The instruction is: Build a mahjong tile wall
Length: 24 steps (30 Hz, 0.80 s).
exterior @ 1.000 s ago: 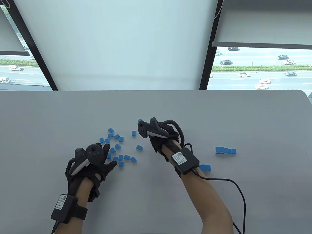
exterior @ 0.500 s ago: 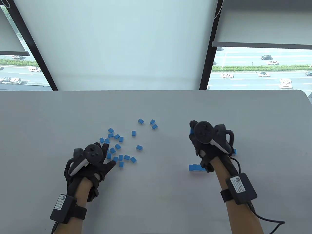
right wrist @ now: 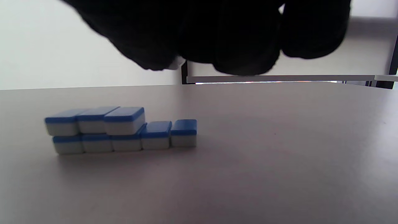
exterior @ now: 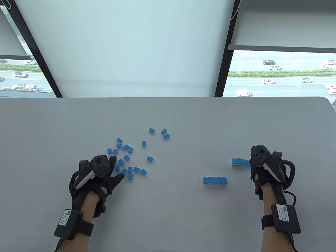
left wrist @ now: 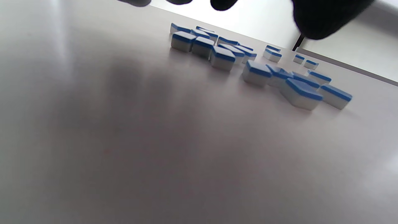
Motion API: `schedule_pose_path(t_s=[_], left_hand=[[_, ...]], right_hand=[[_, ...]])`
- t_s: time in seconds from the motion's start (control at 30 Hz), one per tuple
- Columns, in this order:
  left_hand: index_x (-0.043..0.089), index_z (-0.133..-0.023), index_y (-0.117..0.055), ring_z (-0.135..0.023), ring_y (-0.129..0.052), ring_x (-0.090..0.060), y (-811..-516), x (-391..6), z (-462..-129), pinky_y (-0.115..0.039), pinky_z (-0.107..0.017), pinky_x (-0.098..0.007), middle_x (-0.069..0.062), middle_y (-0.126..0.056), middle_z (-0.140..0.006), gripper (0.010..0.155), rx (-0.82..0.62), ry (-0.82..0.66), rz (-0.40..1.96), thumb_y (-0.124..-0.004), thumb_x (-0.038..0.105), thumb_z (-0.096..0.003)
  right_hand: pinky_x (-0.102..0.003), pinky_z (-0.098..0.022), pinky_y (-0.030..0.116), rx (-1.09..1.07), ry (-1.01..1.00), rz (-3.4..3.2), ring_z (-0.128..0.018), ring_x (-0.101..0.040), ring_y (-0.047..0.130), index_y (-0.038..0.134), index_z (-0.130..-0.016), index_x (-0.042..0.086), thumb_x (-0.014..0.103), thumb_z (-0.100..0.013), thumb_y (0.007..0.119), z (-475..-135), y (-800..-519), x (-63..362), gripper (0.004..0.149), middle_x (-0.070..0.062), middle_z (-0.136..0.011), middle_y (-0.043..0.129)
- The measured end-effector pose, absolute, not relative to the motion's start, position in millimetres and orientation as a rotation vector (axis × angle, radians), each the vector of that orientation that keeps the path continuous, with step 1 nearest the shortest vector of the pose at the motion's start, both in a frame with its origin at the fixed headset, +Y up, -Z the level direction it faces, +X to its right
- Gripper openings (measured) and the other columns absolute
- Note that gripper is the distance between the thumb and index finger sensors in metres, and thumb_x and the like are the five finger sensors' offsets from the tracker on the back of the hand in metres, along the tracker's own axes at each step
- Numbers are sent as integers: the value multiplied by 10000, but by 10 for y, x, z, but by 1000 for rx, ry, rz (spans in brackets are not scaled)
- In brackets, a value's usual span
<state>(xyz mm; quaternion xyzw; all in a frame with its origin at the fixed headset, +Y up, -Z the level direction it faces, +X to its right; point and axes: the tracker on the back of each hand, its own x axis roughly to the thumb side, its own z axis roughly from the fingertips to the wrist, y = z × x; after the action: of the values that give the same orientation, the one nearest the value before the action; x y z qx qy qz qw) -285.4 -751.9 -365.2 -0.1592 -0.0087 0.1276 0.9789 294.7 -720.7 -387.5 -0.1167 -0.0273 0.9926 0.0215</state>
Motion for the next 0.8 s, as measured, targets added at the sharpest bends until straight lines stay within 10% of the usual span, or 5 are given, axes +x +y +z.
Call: schedule_pose_path(t_s=[0.8], left_hand=[[320, -1123, -314, -1063, -327, -486, -7522, -2838, -3650, -240, -646, -758, -73, -263, -1195, 847, -323, -25, 256, -643, 680, -431]], right_hand=[[-504, -520, 767, -328, 81, 3074, -507, -248, 922, 659, -966, 333, 336, -440, 843, -3956, -7422, 2853, 557, -13, -780, 812]])
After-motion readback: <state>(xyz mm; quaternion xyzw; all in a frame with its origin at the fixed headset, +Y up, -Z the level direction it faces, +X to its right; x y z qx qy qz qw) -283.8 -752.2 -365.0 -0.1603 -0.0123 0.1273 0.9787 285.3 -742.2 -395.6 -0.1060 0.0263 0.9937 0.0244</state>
